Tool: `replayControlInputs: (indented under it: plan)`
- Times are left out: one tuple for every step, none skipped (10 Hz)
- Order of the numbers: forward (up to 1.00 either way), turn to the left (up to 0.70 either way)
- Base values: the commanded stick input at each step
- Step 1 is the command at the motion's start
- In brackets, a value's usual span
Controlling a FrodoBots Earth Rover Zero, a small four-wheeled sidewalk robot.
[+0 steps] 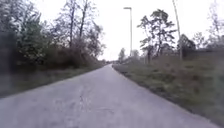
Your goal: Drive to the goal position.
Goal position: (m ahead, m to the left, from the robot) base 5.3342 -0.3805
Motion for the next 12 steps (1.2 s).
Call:
replayControlInputs:
  plan:
    - [1.00, 0.00]
    - [1.00, 0.00]
    - [1.00, 0.00]
    - [1.00, 0.00]
    - [1.00, 0.00]
    - [1.00, 0.00]
    - [1.00, 0.00]
    - [1.00, 0.00]
    - [1.00, 0.00]
    - [1.00, 0.00]
    - [1.00, 0.00]
    - [1.00, 0.00]
